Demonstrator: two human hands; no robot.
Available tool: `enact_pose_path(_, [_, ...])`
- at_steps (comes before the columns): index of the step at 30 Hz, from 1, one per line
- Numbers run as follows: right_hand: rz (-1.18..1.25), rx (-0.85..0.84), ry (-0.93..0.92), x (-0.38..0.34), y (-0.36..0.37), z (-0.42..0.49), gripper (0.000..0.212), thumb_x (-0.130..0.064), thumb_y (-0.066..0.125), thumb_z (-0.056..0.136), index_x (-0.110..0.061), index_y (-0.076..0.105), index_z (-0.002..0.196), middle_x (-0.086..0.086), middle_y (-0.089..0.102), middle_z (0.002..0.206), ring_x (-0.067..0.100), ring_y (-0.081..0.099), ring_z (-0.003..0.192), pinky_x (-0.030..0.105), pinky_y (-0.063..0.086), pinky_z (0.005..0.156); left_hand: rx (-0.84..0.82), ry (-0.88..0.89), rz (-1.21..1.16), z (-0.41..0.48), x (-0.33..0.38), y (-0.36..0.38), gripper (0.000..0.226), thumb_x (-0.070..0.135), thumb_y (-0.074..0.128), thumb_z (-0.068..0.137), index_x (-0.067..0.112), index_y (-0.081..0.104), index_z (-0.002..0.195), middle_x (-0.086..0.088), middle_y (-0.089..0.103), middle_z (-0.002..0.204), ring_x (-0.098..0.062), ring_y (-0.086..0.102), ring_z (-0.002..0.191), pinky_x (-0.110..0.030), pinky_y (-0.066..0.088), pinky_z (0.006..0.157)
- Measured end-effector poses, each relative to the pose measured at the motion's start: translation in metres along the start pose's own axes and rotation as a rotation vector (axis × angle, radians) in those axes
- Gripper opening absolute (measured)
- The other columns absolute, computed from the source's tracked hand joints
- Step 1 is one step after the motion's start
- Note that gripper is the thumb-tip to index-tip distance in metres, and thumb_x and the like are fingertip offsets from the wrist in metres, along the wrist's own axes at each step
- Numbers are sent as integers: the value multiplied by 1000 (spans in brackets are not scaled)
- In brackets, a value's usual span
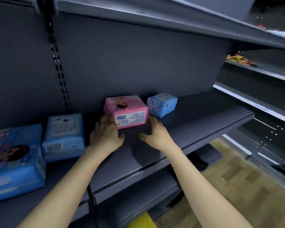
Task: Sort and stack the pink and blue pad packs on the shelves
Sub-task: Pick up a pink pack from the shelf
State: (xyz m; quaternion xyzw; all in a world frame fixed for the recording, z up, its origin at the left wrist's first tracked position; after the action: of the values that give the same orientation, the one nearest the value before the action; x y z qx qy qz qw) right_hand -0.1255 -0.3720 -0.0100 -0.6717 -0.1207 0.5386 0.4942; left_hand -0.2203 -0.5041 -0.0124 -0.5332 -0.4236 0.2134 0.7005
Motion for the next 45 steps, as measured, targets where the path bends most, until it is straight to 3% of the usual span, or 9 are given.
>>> enact_pose_path(8, [175, -22, -33, 19, -3, 41, 70, -14, 62, 83, -15, 24, 141, 7, 31, 145, 24, 30, 134, 33, 34, 101, 56, -140, -58, 20, 0, 12, 95, 34, 61, 85, 7, -5, 147, -16, 27, 146, -34, 36, 129, -43, 41, 95])
enact_pose_path(13, [419, -33, 86, 26, 3, 68, 80, -11, 63, 80, -16, 18, 146, 2, 40, 142, 20, 40, 130, 34, 35, 106, 72, -174, -264, 32, -7, 17, 72, 25, 65, 81, 15, 26, 141, -13, 45, 133, -29, 47, 119, -37, 44, 90])
enact_pose_path(16, [526, -102, 133, 26, 4, 76, 61, -2, 57, 83, -13, 32, 138, -1, 53, 119, 13, 50, 109, 23, 37, 91, 55, -168, -392, 34, -7, 21, 60, 13, 65, 80, 16, 38, 134, -8, 52, 129, -24, 49, 118, -28, 41, 88])
enact_pose_path(21, [657, -153, 146, 19, 8, 79, 34, 7, 54, 81, -14, 54, 108, 5, 60, 109, 16, 55, 100, 22, 44, 78, 54, -131, -585, 37, 0, 23, 60, 3, 58, 85, 19, 35, 138, -3, 54, 128, -15, 50, 116, -19, 34, 86])
enact_pose_path(27, [845, -133, 264, 13, 17, 71, 35, 6, 54, 76, -9, 52, 108, 8, 61, 105, 20, 59, 94, 30, 51, 76, 226, -142, -784, 41, 0, 17, 71, 35, 68, 68, 28, 39, 133, -8, 46, 129, -18, 44, 119, -38, 38, 104])
enact_pose_path(33, [1061, -145, 313, -9, 41, 44, 46, 3, 57, 70, -2, 48, 115, 14, 63, 108, 23, 62, 91, 31, 54, 72, 495, -136, -902, 42, 15, -12, 75, 40, 76, 63, 20, 40, 125, -2, 30, 123, -12, 35, 116, -21, 33, 93])
enact_pose_path(37, [998, -256, 255, -22, 42, 26, 66, -15, 59, 50, -8, 51, 115, 2, 58, 87, 16, 55, 83, 30, 48, 71, 708, -164, -844, 37, 15, -26, 59, 30, 79, 68, 12, 45, 112, -8, 38, 123, -5, 40, 96, -10, 32, 79])
enact_pose_path(41, [567, -440, 177, -25, 22, 13, 32, -14, 65, 74, -12, 57, 105, 2, 62, 98, 20, 58, 101, 36, 46, 82, 800, -113, -762, 29, 10, -38, 53, 22, 79, 67, 6, 50, 108, -11, 43, 118, 4, 39, 78, 6, 27, 64])
enact_pose_path(45, [175, -322, 59, -15, -8, 21, 19, -17, 61, 81, -1, 65, 91, 14, 64, 89, 27, 62, 90, 29, 42, 67, 677, 35, -590, 19, 14, -55, 72, 33, 79, 61, 16, 48, 123, -7, 36, 126, -8, 44, 96, -13, 36, 84])
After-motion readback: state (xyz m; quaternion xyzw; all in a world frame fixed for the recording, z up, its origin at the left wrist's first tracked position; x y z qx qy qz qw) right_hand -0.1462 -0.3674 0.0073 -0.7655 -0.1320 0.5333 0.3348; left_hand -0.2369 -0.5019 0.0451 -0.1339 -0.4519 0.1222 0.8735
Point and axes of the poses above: each hand's wrist, its own z-axis towards the middle knuckle, its own y-axis out of the palm, x = y × z, the point moved 3 cm from there along z, towards the middle knuckle
